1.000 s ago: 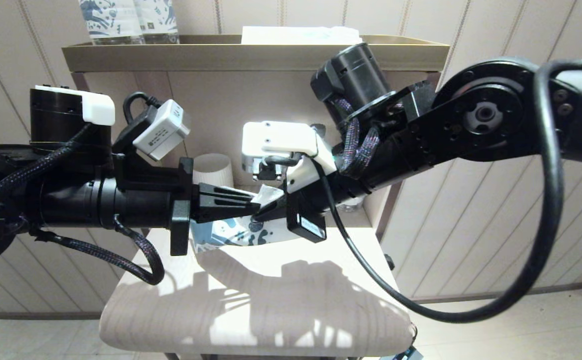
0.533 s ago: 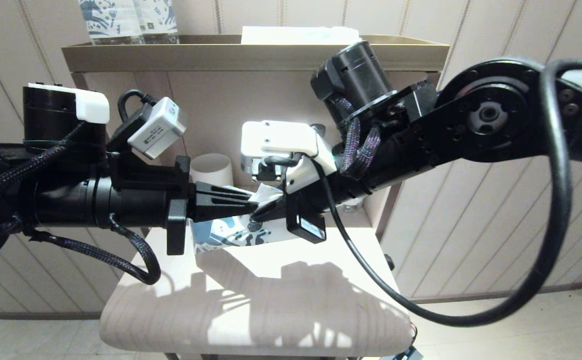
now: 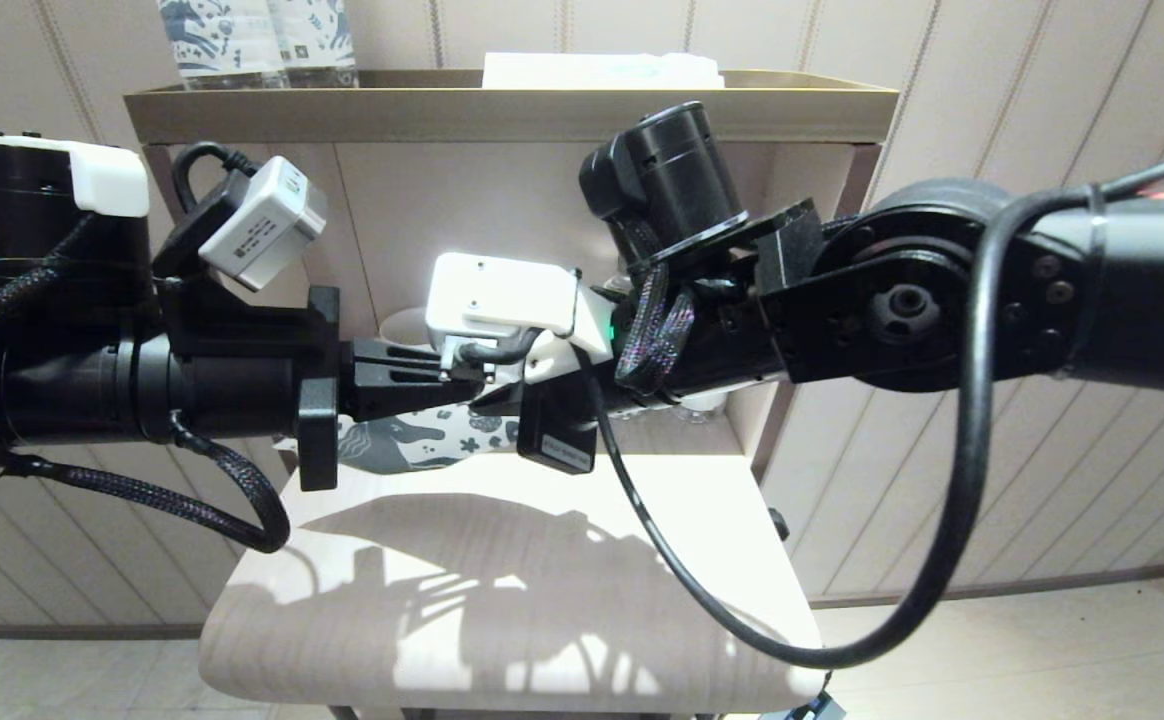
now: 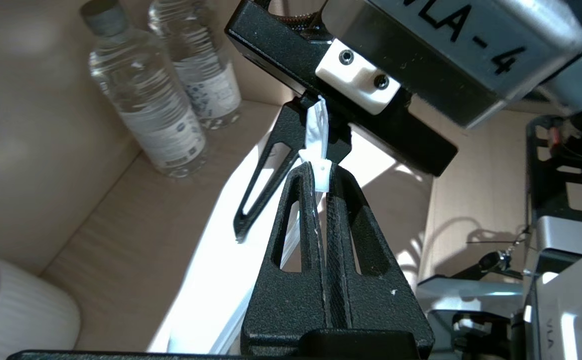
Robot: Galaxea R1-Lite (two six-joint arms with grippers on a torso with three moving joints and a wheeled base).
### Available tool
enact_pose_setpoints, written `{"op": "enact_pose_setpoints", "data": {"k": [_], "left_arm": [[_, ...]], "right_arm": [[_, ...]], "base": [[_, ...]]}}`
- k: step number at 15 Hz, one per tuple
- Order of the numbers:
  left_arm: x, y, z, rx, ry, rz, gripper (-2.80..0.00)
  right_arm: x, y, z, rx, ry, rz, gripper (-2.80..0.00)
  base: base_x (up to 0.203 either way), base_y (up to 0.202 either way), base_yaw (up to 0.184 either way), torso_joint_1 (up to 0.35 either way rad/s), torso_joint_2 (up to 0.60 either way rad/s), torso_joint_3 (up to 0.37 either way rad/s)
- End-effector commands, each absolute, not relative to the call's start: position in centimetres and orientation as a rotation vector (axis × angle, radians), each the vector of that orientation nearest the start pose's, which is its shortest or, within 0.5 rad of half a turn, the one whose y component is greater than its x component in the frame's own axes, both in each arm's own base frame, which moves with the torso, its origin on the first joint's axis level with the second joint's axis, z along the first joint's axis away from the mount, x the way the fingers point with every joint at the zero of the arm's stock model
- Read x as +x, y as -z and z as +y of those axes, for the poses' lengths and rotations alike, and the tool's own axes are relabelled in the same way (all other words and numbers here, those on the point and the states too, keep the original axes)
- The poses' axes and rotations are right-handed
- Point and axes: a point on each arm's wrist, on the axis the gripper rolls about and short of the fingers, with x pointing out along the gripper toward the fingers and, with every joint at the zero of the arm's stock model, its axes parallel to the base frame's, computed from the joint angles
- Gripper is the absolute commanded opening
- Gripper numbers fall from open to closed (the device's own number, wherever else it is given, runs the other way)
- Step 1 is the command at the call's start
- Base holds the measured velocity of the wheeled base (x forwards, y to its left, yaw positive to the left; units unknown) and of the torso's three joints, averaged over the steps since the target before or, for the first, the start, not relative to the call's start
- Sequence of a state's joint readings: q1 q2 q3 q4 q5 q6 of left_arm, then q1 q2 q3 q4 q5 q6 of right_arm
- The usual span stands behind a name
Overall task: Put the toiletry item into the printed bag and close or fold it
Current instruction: Close the strorage bag and place it on the desk
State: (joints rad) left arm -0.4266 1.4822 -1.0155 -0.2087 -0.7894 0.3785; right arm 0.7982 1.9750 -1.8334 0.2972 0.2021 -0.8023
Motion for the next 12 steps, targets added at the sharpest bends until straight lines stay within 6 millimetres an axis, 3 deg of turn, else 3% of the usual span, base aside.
{"op": "enact_pose_setpoints", "data": {"k": [1,12], "left_arm": [[22.28,-26.67,-11.93,0.282,1.250,0.019,-2.80],[22.85,-25.90,-12.24,0.279,1.256,0.048,-2.80]], "right_arm": [[27.82,-27.07,29.45,-0.850,-1.093,-0.019,-2.80],[27.96,-26.57,28.76,-0.867,-1.051,0.028,-2.80]], "base": [[0.000,0.000,0.000,0.000,0.00,0.000],[0.000,0.000,0.000,0.000,0.00,0.000]]}}
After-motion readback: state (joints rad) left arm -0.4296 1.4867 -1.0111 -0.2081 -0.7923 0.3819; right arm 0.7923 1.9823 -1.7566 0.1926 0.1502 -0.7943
